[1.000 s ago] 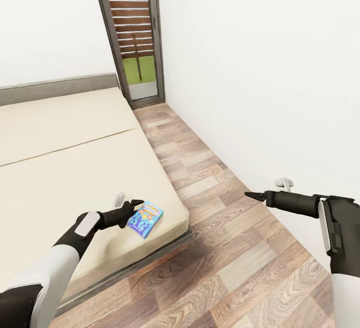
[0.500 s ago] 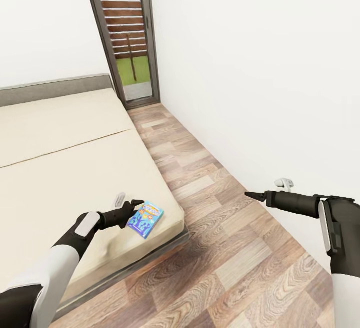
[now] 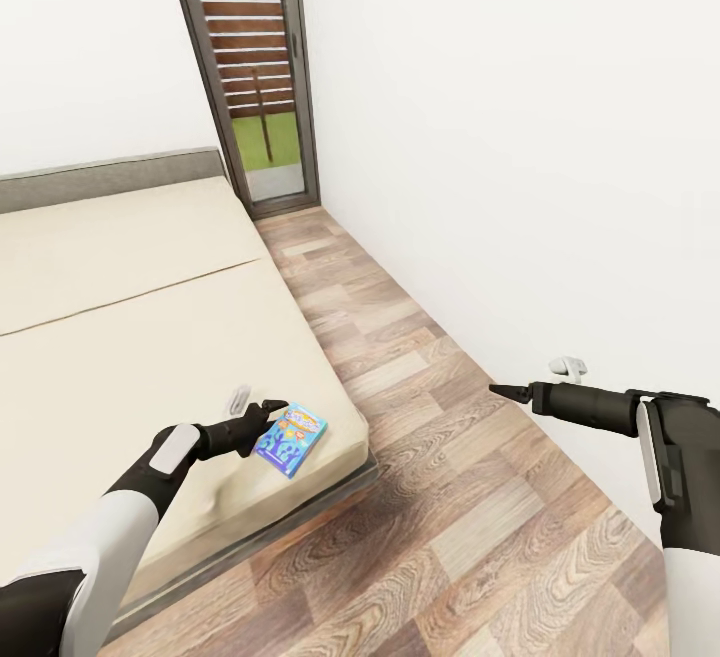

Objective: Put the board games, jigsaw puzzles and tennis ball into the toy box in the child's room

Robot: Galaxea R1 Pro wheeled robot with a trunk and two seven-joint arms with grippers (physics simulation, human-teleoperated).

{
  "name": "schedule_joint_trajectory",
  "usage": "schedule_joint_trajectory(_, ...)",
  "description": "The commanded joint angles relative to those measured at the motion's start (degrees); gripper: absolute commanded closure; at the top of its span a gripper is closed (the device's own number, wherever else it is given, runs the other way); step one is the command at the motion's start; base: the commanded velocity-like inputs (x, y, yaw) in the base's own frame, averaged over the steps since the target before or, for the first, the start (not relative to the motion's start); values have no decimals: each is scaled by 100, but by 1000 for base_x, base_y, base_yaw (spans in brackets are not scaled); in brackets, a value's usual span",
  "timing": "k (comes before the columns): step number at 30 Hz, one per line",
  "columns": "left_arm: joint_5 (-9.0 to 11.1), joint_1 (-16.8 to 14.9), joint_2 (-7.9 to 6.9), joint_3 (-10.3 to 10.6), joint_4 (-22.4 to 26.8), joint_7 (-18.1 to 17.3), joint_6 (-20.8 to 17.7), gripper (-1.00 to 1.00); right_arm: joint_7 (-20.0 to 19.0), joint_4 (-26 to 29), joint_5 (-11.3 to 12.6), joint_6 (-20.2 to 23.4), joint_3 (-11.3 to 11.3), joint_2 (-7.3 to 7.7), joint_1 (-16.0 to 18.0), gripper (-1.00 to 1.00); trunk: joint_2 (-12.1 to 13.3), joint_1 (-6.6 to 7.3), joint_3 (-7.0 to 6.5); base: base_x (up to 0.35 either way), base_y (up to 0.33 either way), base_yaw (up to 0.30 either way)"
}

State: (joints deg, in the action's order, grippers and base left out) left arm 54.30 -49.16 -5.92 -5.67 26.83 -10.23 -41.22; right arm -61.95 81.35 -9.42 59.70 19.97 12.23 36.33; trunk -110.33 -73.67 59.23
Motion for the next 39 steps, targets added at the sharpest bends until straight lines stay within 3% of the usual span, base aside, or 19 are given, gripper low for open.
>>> schedule_joint_trajectory(1,-45,-1,3,-30,-3,-13,-36,-100,-60,4,-59,30,7,-1,5,-100,-2,0,4,0,0,-12)
schedule_joint_trajectory(23,-42,3,3,-30,-3,-18,-35,-100,-60,4,-56,30,1,-1,5,-100,-2,0,4,0,0,-164)
schedule_joint_trajectory(39,-42,3,-2,-30,-3,-23,-35,-100,-61,4,-45,30,4,-1,3,-100,-2,0,4,0,0,-37)
